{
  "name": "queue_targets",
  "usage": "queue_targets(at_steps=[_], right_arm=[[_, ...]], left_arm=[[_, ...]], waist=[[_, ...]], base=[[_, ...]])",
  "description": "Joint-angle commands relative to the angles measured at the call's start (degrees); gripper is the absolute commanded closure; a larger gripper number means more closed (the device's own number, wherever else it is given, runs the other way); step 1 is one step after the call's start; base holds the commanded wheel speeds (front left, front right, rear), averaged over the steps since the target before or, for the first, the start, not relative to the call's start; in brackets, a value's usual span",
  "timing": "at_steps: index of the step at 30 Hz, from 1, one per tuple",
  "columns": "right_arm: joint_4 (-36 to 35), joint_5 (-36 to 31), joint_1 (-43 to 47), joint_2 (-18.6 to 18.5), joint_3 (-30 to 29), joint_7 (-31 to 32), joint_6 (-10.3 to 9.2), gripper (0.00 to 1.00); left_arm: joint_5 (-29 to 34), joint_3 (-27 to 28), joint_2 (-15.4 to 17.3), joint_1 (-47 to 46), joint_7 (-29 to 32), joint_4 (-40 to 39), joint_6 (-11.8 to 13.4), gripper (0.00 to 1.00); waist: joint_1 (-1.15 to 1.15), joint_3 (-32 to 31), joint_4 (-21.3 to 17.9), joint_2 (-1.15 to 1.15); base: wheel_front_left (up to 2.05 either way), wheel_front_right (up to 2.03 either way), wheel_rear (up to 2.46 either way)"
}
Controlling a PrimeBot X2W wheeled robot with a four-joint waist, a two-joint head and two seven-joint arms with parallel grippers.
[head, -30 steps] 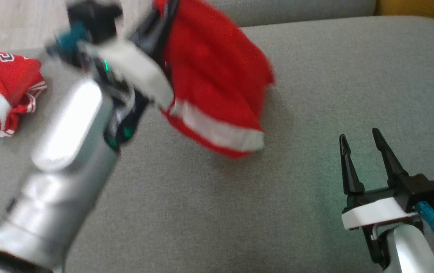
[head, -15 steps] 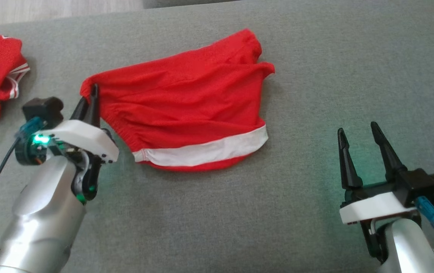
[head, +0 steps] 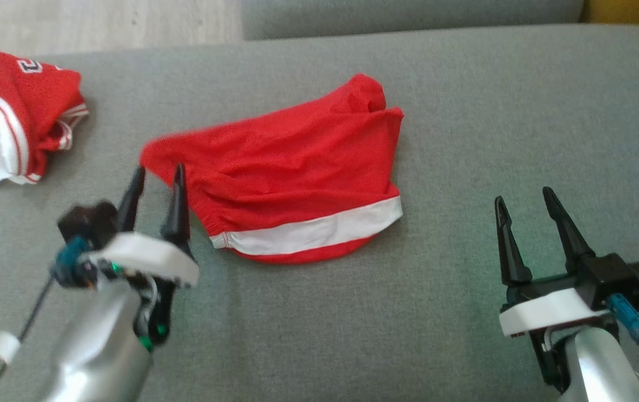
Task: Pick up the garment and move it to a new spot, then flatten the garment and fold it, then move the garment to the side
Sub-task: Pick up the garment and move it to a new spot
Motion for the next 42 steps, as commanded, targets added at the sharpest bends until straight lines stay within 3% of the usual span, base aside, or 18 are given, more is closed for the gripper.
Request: queue_targets(at_steps=[1,14,19,42], right_arm=[[-1.52,-0.51,-0.11,-0.12,1.19,-0.72,-0.04,0.00],[-1.21,-0.05,6.80,-0.12,0.67,0.04,-0.04,0.00],[-1.48,1.01,9.21,-0.12,0.51,0.04,-0.04,0.00],[0.31,3.12,10.79,-0.11,1.45,-0.28,-0.04,0.00]], left_arm=[[0.84,2.00,1.28,0.14,-0.89,-2.30,0.44,0.00],[7.62,6.60,-1.68,22.70,-1.20,-19.30,5.30,0.00],[10.06,7.07,-2.60,27.77,-1.21,-23.24,6.11,0.00],[13.03,7.37,-3.17,30.36,-1.21,-24.79,7.14,0.00]], waist=[[0.00,-1.44,0.89,0.00],[0.00,-9.62,3.82,0.00],[0.00,-10.66,4.43,0.00],[0.00,-10.51,4.63,0.00]], base=[[0.00,0.00,0.00],[0.00,0.00,0.00],[0.00,0.00,0.00],[0.00,0.00,0.00]])
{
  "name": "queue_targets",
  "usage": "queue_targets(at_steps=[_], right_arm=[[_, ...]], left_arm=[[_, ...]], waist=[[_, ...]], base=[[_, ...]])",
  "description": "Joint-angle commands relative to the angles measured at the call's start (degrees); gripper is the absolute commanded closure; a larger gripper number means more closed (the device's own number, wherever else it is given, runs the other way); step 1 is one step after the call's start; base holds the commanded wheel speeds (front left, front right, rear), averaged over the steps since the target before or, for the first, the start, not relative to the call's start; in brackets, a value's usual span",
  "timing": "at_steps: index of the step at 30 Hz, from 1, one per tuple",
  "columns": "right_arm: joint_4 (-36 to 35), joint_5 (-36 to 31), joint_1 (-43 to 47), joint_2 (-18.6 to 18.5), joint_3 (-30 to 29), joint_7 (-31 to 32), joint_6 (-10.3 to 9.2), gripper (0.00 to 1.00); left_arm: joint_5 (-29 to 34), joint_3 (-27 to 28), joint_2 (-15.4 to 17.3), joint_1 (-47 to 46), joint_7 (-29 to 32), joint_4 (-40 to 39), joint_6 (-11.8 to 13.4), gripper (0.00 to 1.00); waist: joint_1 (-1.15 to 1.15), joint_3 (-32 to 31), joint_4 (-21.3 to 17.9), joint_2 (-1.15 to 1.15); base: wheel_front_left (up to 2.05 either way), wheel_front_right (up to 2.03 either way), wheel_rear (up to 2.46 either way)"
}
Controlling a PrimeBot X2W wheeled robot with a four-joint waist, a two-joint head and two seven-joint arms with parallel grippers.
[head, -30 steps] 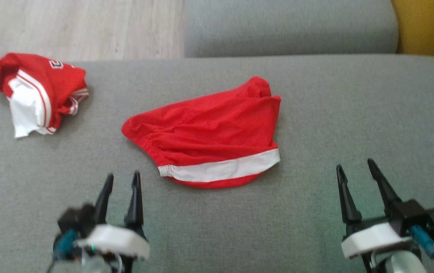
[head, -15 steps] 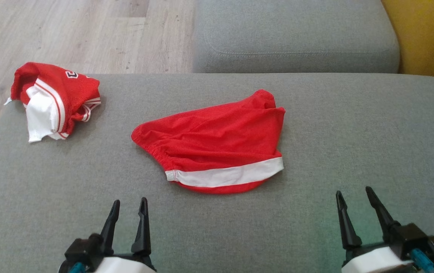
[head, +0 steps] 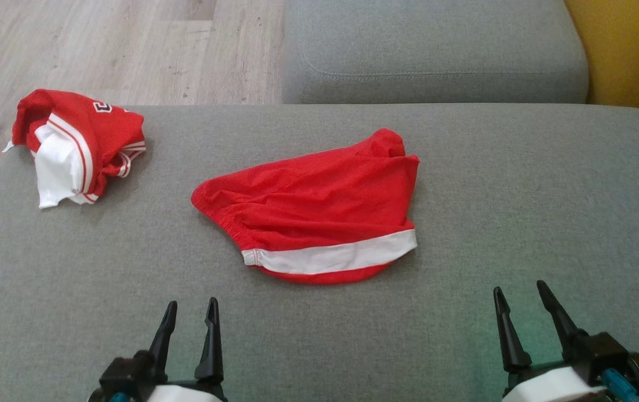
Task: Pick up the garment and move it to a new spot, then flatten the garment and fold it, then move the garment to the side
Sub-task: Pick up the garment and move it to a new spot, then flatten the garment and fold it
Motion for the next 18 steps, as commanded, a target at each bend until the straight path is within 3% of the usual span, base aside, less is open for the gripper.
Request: queue_targets(at_steps=[1,11,18], right_arm=[[-1.40,0.31,-2.05,-0.28,1.21,-0.39,-0.04,0.00],[-1.44,0.15,-2.47,-0.28,0.91,-0.50,-0.04,0.00],[-2.10,-0.62,-4.34,-0.28,1.49,-0.35,-0.04,0.00]], left_arm=[[0.45,1.83,0.22,-2.23,-0.71,-1.18,0.17,0.00],[0.71,1.49,0.45,-3.20,-0.40,-1.04,0.53,0.00],[1.98,-0.22,0.54,-9.82,2.71,1.79,-0.47,0.00]], waist=[[0.00,0.09,-0.03,0.00],[0.00,1.32,-0.46,0.00],[0.00,4.71,-1.69,0.00]], base=[[0.00,0.00,0.00],[0.00,0.00,0.00],[0.00,0.00,0.00]])
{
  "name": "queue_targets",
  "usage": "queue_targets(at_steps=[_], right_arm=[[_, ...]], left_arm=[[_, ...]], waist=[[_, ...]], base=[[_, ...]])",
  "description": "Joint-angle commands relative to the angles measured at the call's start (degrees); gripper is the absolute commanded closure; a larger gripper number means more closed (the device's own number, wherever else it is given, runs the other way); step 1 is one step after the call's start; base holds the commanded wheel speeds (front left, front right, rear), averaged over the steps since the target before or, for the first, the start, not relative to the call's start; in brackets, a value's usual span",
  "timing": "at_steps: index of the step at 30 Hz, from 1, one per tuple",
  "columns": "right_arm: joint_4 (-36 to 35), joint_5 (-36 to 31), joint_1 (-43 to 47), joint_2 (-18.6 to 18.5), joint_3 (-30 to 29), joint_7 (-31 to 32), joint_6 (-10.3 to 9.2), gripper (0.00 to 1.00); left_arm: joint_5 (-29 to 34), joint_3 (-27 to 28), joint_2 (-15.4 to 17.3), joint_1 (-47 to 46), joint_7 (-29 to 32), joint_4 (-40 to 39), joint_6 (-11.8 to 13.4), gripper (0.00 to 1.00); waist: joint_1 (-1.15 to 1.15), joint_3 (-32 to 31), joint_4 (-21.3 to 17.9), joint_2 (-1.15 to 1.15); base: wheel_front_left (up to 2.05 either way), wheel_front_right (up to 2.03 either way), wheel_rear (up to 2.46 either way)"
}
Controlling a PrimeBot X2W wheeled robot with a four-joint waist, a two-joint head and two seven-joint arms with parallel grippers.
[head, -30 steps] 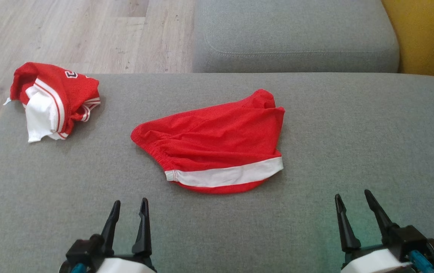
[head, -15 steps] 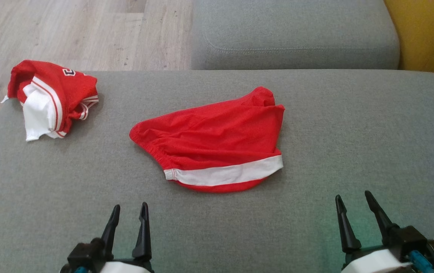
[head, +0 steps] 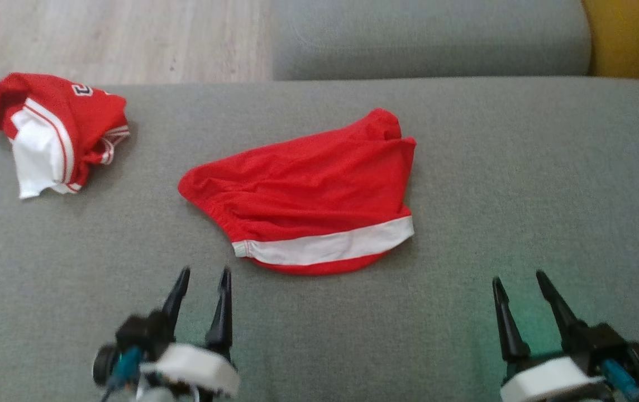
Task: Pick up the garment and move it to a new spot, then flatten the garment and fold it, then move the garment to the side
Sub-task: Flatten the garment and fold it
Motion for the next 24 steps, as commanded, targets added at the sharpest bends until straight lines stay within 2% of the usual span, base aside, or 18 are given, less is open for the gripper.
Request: queue_targets(at_steps=[1,10,18,19,22,24], right_arm=[[-2.26,-0.54,-4.10,-0.28,1.86,-0.29,-0.04,0.00],[-3.22,-1.67,-8.38,-0.28,3.24,0.15,-0.04,0.00],[-2.85,-1.83,-9.06,-0.28,2.44,-0.06,-0.04,0.00],[-2.78,-1.82,-9.13,-0.28,2.32,-0.10,-0.04,0.00],[-2.53,-1.70,-9.30,-0.28,2.29,-0.20,-0.04,0.00],[-2.36,-1.54,-9.33,-0.28,2.37,-0.26,-0.04,0.00]], left_arm=[[1.08,1.41,0.39,-5.55,0.87,-0.14,-0.28,0.00],[-0.31,0.77,-0.28,-14.64,6.75,11.14,-2.47,0.00],[-0.79,-0.15,-1.95,-17.92,5.71,15.11,-4.45,0.00],[-0.82,-0.20,-2.20,-18.29,5.33,15.47,-4.59,0.34],[-0.69,-0.42,-2.76,-19.22,4.05,16.53,-4.86,1.00],[-0.60,-0.62,-3.07,-19.58,3.37,17.17,-4.95,1.00]], waist=[[0.00,1.89,-1.11,0.00],[0.00,7.27,-5.16,0.00],[0.00,8.47,-5.80,0.00],[0.00,8.47,-5.74,0.00],[0.00,8.24,-5.40,0.00],[0.00,7.92,-5.11,0.00]], base=[[0.00,0.00,0.00],[0.00,0.00,0.00],[0.00,0.00,0.00],[0.00,0.00,0.00],[0.00,0.00,0.00],[0.00,0.00,0.00]])
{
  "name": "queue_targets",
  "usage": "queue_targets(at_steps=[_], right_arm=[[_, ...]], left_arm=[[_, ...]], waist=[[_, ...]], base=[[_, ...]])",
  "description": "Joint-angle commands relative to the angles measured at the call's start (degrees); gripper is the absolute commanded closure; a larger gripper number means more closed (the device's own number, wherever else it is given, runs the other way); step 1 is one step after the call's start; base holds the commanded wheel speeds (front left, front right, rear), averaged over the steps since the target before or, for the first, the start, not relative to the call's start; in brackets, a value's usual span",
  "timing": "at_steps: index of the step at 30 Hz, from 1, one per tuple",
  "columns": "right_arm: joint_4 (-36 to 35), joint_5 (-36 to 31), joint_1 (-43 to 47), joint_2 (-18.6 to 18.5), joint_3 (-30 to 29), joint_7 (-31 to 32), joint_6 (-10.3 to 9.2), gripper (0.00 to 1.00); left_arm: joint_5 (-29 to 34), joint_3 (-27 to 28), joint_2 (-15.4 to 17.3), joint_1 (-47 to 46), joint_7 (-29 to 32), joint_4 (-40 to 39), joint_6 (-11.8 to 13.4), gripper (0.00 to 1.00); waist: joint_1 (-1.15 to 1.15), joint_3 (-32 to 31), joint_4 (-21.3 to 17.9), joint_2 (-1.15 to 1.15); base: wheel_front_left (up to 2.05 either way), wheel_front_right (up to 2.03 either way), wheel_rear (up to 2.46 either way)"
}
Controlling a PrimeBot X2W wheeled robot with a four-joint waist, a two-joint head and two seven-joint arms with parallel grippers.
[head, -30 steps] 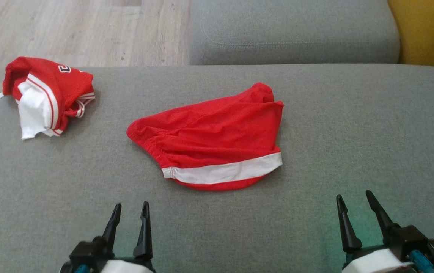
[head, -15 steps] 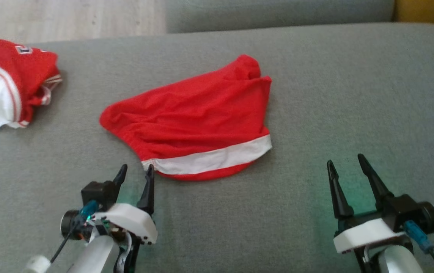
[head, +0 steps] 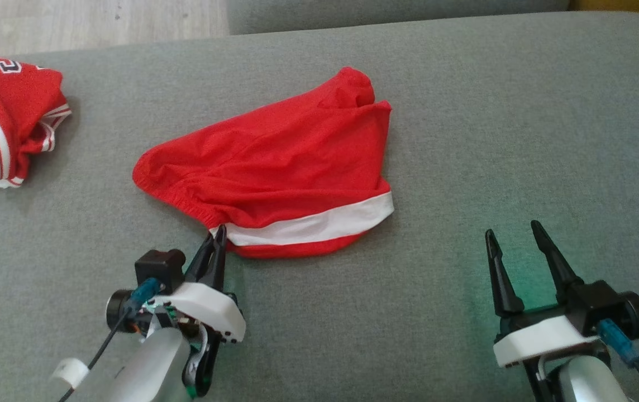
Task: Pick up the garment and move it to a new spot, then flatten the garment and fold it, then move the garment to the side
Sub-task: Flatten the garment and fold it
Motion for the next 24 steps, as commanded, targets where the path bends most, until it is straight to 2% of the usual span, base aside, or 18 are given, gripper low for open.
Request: queue_targets(at_steps=[1,7,16,20,23,24], right_arm=[[-1.35,-0.04,-1.68,-0.28,1.22,-0.34,-0.04,0.00],[-1.01,0.14,-1.07,-0.28,0.44,-0.49,-0.04,0.00],[-0.91,0.27,-0.39,-0.28,-0.36,-0.61,-0.04,0.00],[-0.67,0.27,-0.52,-0.28,-0.15,-0.63,-0.04,0.00],[-0.44,0.11,-0.57,-0.28,0.09,-0.60,-0.04,0.00],[-0.36,0.00,-0.56,-0.28,0.22,-0.55,-0.04,0.00]], left_arm=[[0.17,1.24,0.34,-2.36,-0.85,-1.10,-0.36,1.00],[-0.26,2.26,1.37,-0.02,-3.42,-3.82,0.41,1.00],[-2.26,7.43,7.89,8.82,-3.46,-12.19,5.05,1.00],[-3.06,9.04,9.89,11.86,-2.63,-13.78,6.86,1.00],[-3.38,9.22,9.93,12.67,-2.67,-13.74,7.27,1.00],[-3.42,9.13,9.77,12.78,-2.77,-13.64,7.31,0.80]], waist=[[-0.01,-0.29,0.30,0.00],[-0.01,-1.40,1.79,0.00],[-0.01,-2.38,3.81,0.00],[-0.01,-2.57,3.90,0.00],[-0.01,-2.75,3.90,0.00],[-0.01,-2.84,3.93,0.00]], base=[[0.00,0.00,0.00],[0.00,0.00,0.00],[0.00,0.00,0.00],[0.00,0.00,0.00],[0.00,0.00,0.00],[0.00,0.00,0.00]])
